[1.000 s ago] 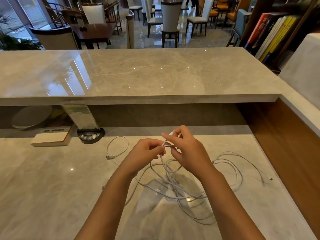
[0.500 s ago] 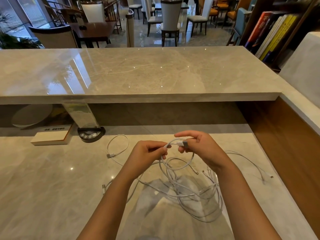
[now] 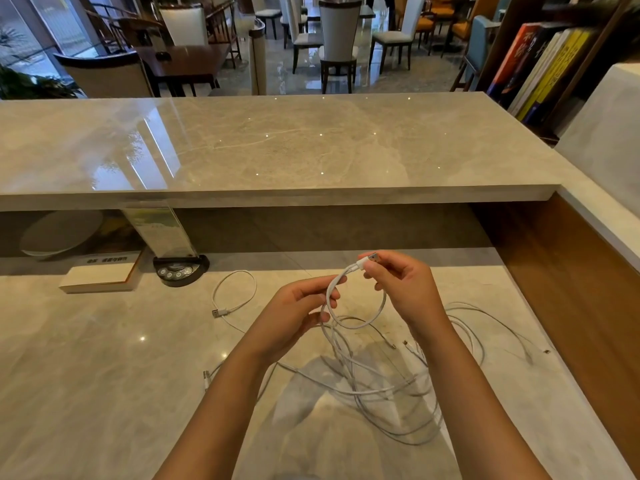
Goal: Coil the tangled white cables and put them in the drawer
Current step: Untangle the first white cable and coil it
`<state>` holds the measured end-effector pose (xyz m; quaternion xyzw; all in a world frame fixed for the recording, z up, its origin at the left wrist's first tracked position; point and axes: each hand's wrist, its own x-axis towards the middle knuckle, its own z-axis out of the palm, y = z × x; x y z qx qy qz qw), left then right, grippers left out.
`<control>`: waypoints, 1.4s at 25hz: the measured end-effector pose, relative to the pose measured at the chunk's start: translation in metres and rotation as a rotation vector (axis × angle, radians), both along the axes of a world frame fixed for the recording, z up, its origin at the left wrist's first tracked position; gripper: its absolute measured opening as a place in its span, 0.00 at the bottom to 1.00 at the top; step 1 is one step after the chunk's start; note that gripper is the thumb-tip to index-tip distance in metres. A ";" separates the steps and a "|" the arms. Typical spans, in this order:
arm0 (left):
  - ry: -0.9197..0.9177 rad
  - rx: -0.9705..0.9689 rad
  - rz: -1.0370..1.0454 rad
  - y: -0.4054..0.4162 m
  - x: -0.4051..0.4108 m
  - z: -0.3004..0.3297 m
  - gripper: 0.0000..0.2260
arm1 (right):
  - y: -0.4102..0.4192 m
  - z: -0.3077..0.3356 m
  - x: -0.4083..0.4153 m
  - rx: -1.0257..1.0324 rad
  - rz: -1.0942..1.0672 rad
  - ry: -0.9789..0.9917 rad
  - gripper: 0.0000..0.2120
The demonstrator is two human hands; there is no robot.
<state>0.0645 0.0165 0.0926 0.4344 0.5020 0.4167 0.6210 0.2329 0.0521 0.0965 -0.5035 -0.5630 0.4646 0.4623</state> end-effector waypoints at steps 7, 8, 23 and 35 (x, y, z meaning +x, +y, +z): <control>0.154 0.083 0.101 0.001 0.003 -0.008 0.16 | 0.005 0.001 0.012 0.065 -0.071 0.029 0.05; 0.165 0.078 0.104 0.001 0.003 -0.008 0.17 | 0.004 0.001 0.013 0.052 -0.080 0.016 0.04; -0.229 -0.021 0.052 0.008 0.000 -0.004 0.10 | 0.009 0.000 0.011 -0.077 0.035 0.060 0.09; -0.428 0.081 0.388 0.018 -0.033 -0.009 0.10 | 0.000 -0.004 0.031 -0.333 0.613 -0.487 0.06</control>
